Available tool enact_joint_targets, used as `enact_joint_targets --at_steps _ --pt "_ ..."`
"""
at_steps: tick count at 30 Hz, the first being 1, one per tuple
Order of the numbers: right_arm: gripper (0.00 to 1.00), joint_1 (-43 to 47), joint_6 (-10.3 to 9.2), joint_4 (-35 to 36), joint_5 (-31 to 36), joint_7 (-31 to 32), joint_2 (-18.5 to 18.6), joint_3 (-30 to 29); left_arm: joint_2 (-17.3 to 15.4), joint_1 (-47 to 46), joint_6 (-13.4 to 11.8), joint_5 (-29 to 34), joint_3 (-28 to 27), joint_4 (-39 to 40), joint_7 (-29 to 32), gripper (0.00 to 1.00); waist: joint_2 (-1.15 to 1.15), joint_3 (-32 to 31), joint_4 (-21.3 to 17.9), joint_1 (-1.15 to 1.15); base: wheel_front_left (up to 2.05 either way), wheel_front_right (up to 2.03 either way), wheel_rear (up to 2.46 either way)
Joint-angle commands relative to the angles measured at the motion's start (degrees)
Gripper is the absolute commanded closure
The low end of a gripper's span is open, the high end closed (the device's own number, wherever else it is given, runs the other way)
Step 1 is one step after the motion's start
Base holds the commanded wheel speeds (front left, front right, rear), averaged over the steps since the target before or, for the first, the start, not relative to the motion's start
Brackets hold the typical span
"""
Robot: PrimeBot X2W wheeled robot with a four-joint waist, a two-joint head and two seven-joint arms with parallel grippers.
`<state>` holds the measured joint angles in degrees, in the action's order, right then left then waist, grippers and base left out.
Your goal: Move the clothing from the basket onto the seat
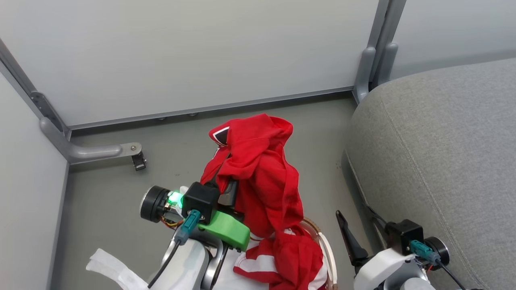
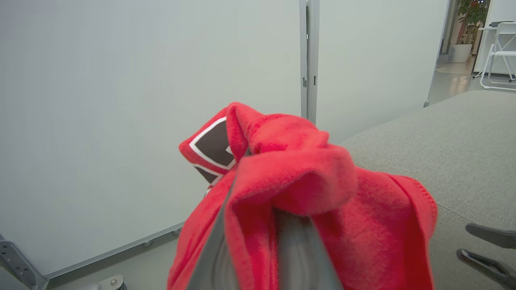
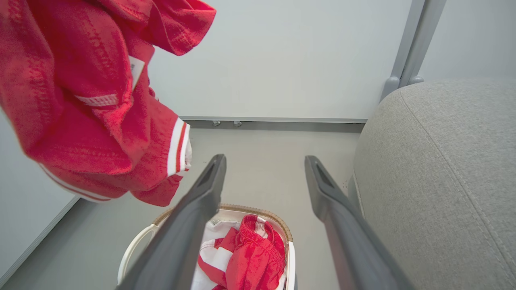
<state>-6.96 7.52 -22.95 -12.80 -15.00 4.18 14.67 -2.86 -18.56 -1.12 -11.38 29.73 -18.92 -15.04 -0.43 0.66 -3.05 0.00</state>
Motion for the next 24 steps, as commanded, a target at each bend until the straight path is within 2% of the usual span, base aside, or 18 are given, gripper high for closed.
enact_joint_targets --at_steps 1,12,17,24 --pt "0.00 0.5 -0.06 0.7 0.0 -0.3 0.2 0.8 -0.1 -0.7 -0.4 -0.2 0.0 0.0 -0.2 1.00 0.43 -0.6 -0.1 0.00 0.00 0.00 0.00" --pt "0.00 -6.1 -0.06 14.4 -1.4 -0.3 4.1 13.9 -0.1 0.3 -0.5 -0.9 1.5 -1.4 -0.2 1.00 0.43 -0.6 -0.4 0.00 0.00 0.00 0.00" --pt "0.00 -9.2 -0.06 12.4 -1.4 -0.3 4.8 18.0 -0.1 -0.1 -0.4 -1.7 3.2 -1.2 -0.2 1.00 0.43 -0.7 0.3 0.00 0.00 0.00 0.00" --pt "0.00 -12.9 -0.06 3.8 -0.8 -0.3 3.4 21.0 -0.1 -0.1 0.9 -4.1 7.3 -0.2 -0.2 1.00 0.43 -0.8 2.1 0.00 0.00 0.00 0.00"
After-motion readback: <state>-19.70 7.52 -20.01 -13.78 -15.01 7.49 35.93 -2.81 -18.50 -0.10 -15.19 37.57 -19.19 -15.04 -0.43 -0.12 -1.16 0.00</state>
